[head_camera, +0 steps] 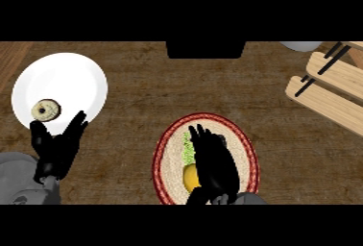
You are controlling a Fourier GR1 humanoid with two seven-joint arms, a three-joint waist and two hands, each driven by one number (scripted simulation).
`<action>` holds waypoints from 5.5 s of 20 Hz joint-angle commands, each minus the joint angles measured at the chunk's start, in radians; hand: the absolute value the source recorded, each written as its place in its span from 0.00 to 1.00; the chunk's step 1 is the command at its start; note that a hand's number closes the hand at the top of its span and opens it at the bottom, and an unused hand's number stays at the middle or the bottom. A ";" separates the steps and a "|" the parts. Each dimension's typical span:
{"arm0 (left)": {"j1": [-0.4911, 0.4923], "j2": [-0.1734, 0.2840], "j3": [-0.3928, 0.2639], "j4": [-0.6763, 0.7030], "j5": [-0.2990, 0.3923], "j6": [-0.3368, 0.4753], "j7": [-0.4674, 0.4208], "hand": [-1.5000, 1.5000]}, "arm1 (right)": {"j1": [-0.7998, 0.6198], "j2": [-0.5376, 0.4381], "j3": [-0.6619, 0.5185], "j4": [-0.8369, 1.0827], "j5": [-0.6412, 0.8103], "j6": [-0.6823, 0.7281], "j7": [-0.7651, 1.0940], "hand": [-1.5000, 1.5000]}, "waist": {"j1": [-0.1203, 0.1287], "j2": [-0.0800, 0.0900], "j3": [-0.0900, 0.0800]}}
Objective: Pick the lemon from the placemat and place it in the tiered shelf
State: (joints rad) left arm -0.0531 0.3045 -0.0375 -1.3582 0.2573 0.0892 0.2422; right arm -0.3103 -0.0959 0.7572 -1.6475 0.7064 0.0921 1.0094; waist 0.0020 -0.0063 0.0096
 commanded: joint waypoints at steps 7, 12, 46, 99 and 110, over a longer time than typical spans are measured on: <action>0.031 -0.080 -0.046 -0.060 -0.070 0.043 0.068 0.50 | 0.064 0.035 -0.053 0.113 0.066 -0.049 -0.162 0.00 | -0.001 0.006 -0.009; -0.008 -0.031 0.034 0.007 -0.012 -0.019 0.047 0.50 | 0.017 0.048 0.074 0.183 0.031 0.131 -0.213 1.00 | 0.002 0.008 -0.010; 0.053 -0.075 0.058 0.018 -0.057 -0.042 0.021 0.50 | -0.285 -0.218 -0.720 -0.600 0.147 0.300 0.314 1.00 | -0.023 -0.004 -0.013; 0.045 -0.104 0.104 0.023 -0.107 -0.103 -0.006 0.50 | -0.647 -0.726 -1.131 0.572 0.002 0.130 -0.493 1.00 | 0.012 0.008 -0.010; 0.006 -0.069 0.135 0.007 -0.089 -0.127 0.063 0.50 | -0.644 -0.720 -1.281 0.587 -0.071 -0.010 -0.456 0.00 | 0.004 0.008 -0.010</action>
State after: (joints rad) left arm -0.0453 0.2207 0.0778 -1.3943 0.1460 -0.0130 0.2769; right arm -0.9562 -0.8295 -0.4678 -1.0774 0.6621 0.1591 0.5559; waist 0.0094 -0.0053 0.0066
